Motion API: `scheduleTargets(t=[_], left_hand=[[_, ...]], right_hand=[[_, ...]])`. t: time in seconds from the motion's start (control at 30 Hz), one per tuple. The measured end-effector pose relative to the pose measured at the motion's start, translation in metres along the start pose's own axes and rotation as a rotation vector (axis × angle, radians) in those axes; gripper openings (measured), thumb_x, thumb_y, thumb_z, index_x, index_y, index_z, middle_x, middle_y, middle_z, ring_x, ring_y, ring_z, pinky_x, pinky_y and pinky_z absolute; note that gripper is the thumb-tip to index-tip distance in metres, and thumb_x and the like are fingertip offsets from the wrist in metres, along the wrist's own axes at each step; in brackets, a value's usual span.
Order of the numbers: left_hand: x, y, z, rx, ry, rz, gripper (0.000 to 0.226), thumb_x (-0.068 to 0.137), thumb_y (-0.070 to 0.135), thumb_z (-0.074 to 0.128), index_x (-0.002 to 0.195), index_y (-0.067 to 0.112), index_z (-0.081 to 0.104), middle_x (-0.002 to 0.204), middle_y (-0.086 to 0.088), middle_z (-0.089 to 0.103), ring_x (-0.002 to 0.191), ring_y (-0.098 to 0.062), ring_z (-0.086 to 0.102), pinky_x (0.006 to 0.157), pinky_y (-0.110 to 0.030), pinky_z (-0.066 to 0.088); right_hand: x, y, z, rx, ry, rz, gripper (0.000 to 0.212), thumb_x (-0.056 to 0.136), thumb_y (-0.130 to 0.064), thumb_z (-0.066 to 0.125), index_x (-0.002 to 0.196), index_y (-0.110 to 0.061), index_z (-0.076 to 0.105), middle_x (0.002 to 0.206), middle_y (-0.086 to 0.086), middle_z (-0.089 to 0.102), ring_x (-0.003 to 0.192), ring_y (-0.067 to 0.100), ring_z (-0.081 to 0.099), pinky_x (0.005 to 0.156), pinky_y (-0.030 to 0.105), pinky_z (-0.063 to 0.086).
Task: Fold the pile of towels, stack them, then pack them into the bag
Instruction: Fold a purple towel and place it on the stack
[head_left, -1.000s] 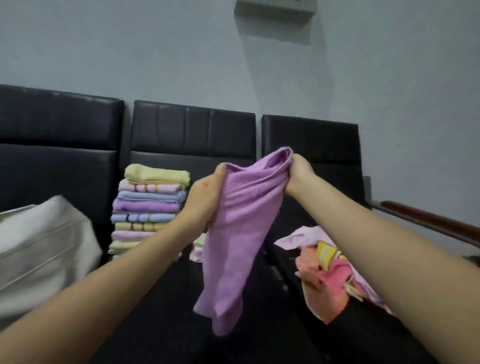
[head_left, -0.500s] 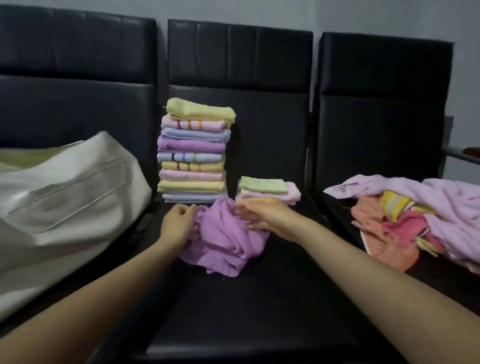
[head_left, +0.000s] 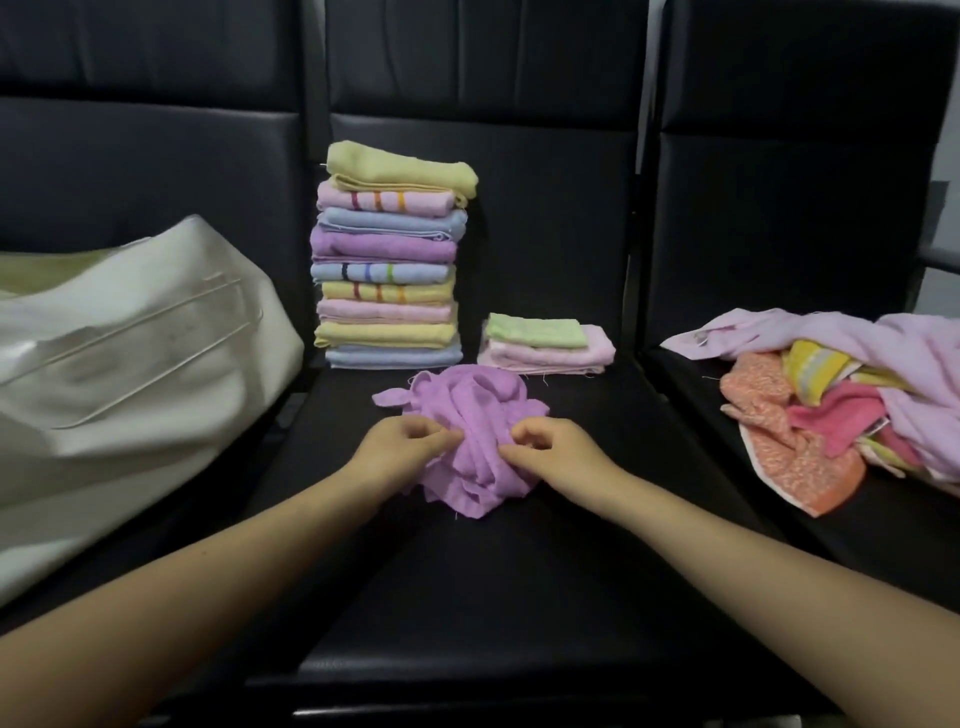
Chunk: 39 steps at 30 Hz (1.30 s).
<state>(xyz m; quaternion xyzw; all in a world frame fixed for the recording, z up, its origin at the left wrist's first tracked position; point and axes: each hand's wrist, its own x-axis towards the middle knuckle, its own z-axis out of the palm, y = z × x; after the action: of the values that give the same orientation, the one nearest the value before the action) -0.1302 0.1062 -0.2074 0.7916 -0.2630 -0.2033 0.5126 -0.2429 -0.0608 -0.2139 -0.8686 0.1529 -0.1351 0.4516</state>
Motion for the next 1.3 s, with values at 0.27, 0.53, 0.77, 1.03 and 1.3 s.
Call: scheduleTargets(t=[0.27,0.53,0.77,1.03,1.3], left_hand=[[0.004,0.023,-0.013,0.0,0.243,0.025,0.03,0.098,0.012,0.037,0.071,0.01,0.05,0.073,-0.008,0.056,0.066,-0.02,0.052,0.055,-0.029,0.04],[0.025,0.059,-0.051,-1.051,0.316,-0.023,0.041,0.094,0.0,0.032,0.127,0.001,0.056,0.121,-0.017,0.064,0.099,-0.021,0.066,0.095,-0.039,0.051],[0.044,0.01,-0.053,-0.611,0.364,-0.183,0.012,0.087,0.027,0.057,0.091,0.022,0.067,0.097,-0.005,0.067,0.09,-0.019,0.058,0.073,-0.032,0.049],[0.023,-0.022,-0.052,-0.014,0.119,-0.195,0.055,0.072,0.05,0.079,0.101,0.004,0.068,0.091,-0.012,0.069,0.075,-0.022,0.064,0.067,-0.034,0.053],[0.024,0.002,-0.057,-0.749,0.02,-0.122,0.019,0.101,0.024,0.047,0.106,0.014,0.062,0.095,-0.008,0.069,0.083,-0.023,0.064,0.058,-0.033,0.053]], right_hand=[[-0.02,-0.035,-0.012,0.346,0.054,-0.005,0.019,0.092,-0.016,0.062,0.075,-0.009,0.058,0.072,0.011,0.047,0.066,0.017,0.044,0.061,0.026,0.036],[-0.018,-0.091,-0.024,0.529,0.241,-0.179,0.015,0.097,-0.011,0.054,0.083,-0.015,0.055,0.06,-0.01,0.051,0.054,0.0,0.044,0.049,0.012,0.036],[-0.015,-0.049,0.001,0.035,-0.022,0.024,0.017,0.096,-0.019,0.056,0.101,-0.008,0.066,0.083,-0.006,0.066,0.078,0.008,0.061,0.077,0.029,0.05],[-0.004,-0.002,-0.01,-0.441,0.032,0.022,0.037,0.087,-0.044,0.066,0.112,-0.017,0.063,0.104,0.002,0.054,0.098,0.016,0.054,0.088,0.03,0.044],[0.031,-0.026,-0.047,0.465,0.379,0.065,0.021,0.097,-0.011,0.055,0.076,-0.014,0.06,0.071,0.001,0.059,0.062,0.01,0.054,0.05,0.015,0.043]])
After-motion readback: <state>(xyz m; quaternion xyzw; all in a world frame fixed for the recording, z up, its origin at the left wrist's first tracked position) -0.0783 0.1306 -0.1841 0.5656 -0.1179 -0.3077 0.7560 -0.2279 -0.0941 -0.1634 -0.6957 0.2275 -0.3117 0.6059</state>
